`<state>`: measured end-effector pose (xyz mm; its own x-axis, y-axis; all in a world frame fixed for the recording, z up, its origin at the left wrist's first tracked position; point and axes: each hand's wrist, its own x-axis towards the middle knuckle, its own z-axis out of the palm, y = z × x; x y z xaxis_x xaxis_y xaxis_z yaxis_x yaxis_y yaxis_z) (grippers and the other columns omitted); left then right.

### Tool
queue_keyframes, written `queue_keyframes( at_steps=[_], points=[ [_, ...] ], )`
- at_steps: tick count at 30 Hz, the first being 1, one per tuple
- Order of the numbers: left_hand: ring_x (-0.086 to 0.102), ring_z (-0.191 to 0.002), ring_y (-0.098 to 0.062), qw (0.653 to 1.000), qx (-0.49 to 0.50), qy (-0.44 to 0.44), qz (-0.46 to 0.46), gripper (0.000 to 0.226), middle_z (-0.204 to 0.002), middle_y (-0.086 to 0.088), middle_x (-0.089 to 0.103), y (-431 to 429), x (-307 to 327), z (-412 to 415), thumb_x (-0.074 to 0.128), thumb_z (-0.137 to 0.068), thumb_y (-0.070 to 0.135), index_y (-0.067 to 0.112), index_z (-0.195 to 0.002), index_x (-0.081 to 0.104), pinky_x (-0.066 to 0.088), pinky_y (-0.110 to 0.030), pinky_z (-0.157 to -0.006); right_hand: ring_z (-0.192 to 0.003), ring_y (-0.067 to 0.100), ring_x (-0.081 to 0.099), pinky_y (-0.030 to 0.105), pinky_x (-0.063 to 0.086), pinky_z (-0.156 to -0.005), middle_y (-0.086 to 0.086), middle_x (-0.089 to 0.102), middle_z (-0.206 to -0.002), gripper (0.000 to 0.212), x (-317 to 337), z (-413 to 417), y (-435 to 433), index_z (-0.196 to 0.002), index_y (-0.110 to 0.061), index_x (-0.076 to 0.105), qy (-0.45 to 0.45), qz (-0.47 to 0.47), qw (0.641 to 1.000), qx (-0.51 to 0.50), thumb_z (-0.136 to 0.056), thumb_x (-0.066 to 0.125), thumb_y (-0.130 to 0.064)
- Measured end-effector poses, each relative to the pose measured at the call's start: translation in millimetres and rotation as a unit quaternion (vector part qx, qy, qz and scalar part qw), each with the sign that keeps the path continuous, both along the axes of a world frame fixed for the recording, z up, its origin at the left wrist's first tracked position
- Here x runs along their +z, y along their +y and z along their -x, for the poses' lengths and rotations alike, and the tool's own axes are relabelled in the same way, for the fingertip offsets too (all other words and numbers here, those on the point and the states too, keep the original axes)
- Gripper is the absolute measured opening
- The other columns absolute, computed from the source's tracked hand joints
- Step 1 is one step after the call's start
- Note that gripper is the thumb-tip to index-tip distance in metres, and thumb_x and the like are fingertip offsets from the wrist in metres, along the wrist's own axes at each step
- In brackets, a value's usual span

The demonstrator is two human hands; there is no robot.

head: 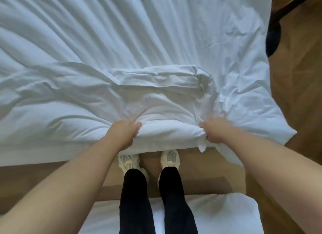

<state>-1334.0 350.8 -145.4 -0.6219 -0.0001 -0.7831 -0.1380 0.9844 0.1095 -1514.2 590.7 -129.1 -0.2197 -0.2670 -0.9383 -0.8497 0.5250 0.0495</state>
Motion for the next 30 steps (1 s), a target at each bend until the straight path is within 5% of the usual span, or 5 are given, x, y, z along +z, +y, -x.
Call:
queue_keyframes(
  at_steps=[7, 14, 18, 22, 30],
  points=[
    [0.053, -0.117, -0.030, 0.981, 0.168, -0.067, -0.073, 0.051, -0.137, -0.010, 0.049, 5.2, 8.3, 38.1, 0.046, -0.096, 0.035, 0.016, -0.142, 0.033, 0.043, -0.038, -0.087, -0.105, 0.023, 0.049, 0.030, 0.033, -0.084, 0.005, 0.052, -0.131, 0.032, 20.6, 28.2, -10.3, -0.128, -0.022, 0.049, -0.045, -0.063, 0.997, -0.029, -0.096, 0.052, -0.028],
    [0.047, -0.123, -0.030, 0.977, 0.204, 0.000, -0.057, 0.047, -0.140, -0.010, 0.046, 3.7, 35.1, 121.0, 0.044, -0.097, 0.029, 0.013, -0.140, 0.035, 0.043, -0.040, -0.093, -0.111, 0.027, 0.057, 0.039, 0.039, -0.097, 0.004, 0.061, -0.116, 0.029, 94.7, 175.7, -27.1, -0.122, -0.019, 0.059, 0.317, -0.011, 0.948, 0.035, -0.095, 0.047, -0.016],
    [0.046, -0.121, -0.028, 0.970, 0.230, 0.072, -0.015, 0.048, -0.139, -0.006, 0.042, -6.3, 29.5, 138.8, 0.049, -0.092, 0.024, 0.014, -0.137, 0.037, 0.043, -0.039, -0.084, -0.142, 0.045, 0.024, 0.064, 0.024, -0.110, 0.018, 0.019, -0.159, 0.068, 102.1, 219.1, -15.5, -0.156, -0.020, 0.011, 0.423, -0.158, 0.892, 0.015, -0.099, 0.034, -0.048],
    [0.049, -0.113, -0.033, 0.953, 0.277, 0.122, 0.016, 0.058, -0.135, -0.009, 0.037, -10.8, 10.5, 141.0, 0.055, -0.085, 0.013, 0.012, -0.138, 0.031, 0.046, -0.042, -0.079, -0.136, 0.047, 0.031, 0.058, 0.034, -0.100, 0.015, 0.005, -0.161, 0.084, 54.5, 189.7, 0.7, -0.155, -0.027, -0.007, 0.356, 0.003, 0.921, -0.157, -0.094, 0.051, -0.030],
    [0.049, -0.111, -0.031, 0.969, 0.204, 0.130, -0.058, 0.046, -0.128, -0.009, 0.041, 50.4, -5.8, 141.4, 0.055, -0.085, 0.019, 0.013, -0.129, 0.043, 0.039, -0.035, -0.072, -0.126, 0.020, 0.046, 0.029, 0.044, -0.075, -0.008, -0.016, -0.163, 0.086, 21.9, 101.3, 80.2, -0.155, -0.035, -0.002, 0.215, 0.337, 0.799, -0.449, -0.093, 0.058, -0.030]
  ],
)
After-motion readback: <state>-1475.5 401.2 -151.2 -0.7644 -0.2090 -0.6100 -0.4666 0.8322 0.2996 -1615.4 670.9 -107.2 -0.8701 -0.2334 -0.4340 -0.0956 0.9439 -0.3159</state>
